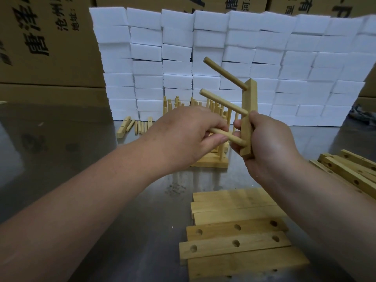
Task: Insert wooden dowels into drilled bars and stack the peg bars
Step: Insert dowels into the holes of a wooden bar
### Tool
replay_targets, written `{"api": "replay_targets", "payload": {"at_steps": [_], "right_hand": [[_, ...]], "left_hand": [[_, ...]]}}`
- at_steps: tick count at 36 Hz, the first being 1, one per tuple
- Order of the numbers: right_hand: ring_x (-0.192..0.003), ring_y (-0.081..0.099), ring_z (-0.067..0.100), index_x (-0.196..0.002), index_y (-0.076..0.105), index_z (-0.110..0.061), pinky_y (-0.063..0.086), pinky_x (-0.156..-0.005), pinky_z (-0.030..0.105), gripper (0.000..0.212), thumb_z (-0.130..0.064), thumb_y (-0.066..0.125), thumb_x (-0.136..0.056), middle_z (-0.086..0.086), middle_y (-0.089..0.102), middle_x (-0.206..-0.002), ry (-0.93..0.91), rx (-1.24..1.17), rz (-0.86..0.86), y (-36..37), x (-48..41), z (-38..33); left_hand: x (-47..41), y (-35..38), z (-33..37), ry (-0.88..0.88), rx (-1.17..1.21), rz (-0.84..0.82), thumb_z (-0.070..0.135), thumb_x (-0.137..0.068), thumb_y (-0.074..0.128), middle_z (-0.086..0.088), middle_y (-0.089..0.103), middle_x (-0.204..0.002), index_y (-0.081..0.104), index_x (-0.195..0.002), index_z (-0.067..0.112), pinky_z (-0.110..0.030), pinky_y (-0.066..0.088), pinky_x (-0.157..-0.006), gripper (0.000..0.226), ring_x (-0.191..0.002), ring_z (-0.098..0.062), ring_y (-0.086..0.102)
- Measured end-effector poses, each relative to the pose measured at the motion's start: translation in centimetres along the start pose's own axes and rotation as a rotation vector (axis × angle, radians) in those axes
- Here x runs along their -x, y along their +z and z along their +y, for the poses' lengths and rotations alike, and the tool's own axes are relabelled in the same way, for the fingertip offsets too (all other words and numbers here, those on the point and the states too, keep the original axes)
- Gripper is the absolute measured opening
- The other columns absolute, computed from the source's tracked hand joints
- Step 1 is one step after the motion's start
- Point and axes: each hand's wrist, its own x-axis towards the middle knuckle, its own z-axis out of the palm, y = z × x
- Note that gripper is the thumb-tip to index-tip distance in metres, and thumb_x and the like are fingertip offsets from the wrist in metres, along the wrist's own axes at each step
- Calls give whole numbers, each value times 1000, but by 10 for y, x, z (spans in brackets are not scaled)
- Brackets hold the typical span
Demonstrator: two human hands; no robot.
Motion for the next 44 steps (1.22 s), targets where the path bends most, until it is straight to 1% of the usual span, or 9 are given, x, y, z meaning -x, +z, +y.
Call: {"api": "replay_targets", "payload": {"at_steps": [5,16,21,24,29,34,39,42,44], "right_hand": [[-31,47,5,-83,55,-12,46,-42,18,21,-16,39,-96,-1,56,-66,-46,0,-19,0,0,6],[-43,52,17,-72,51,-9,40,-36,15,30,-17,36,-97,10,52,-66,3,103,42,2,-8,11],[-41,51,5,-77,50,-21,48,-48,24,27,-23,34,-99,-2,54,-69,-281,196,50,-2,0,11],[-41,48,7,-77,52,-17,44,-44,20,27,-22,35,-98,0,52,-71,-282,206,23,-3,-2,6],[-34,47,5,-83,54,-13,45,-40,19,24,-19,37,-99,4,53,-74,-187,134,-40,-1,-2,3],[-38,51,10,-81,54,-12,42,-37,18,22,-16,39,-97,3,56,-72,-154,124,-18,-4,-9,-9],[-36,55,9,-82,53,-11,43,-36,16,23,-16,37,-98,2,62,-65,-41,7,-44,-12,-17,-28],[-40,59,11,-96,55,-10,45,-39,16,23,-14,32,-98,5,69,-59,69,-11,-195,-19,-20,-39],[-42,60,11,-97,58,-7,46,-40,15,28,-14,30,-98,7,72,-66,146,58,-319,-23,-21,-44]], "left_hand": [[1,1,1,0,-3,7,34,-85,55,16,48,-65,68,-89,22,-18,34,-58,18,-66,-1,46],[1,-2,7,-93,-26,-60,44,-82,52,19,48,-61,69,-90,29,-15,28,-53,24,-61,3,46],[1,1,8,-224,-1,-62,49,-84,48,12,49,-58,54,-67,34,-20,27,-49,23,-55,-1,45],[1,6,8,-265,-3,-40,50,-86,47,10,49,-59,50,-61,33,-23,27,-49,31,-56,-2,45],[-2,-2,9,-252,-52,-64,53,-84,46,8,50,-59,60,-71,31,-25,27,-48,30,-55,-4,45],[-3,-16,7,-291,-49,29,71,-71,35,17,54,-78,57,-91,37,-24,40,-58,46,-73,2,50],[-3,-30,-3,-305,246,447,41,-78,41,5,59,-66,61,-73,20,-26,42,-54,29,-59,-7,53],[-6,-26,-13,-374,216,465,25,-86,48,14,60,-73,60,-77,30,-23,43,-57,15,-64,-2,55],[-7,-21,-22,-423,200,378,23,-87,53,18,59,-90,58,-100,35,-21,42,-57,19,-65,-1,54]]}}
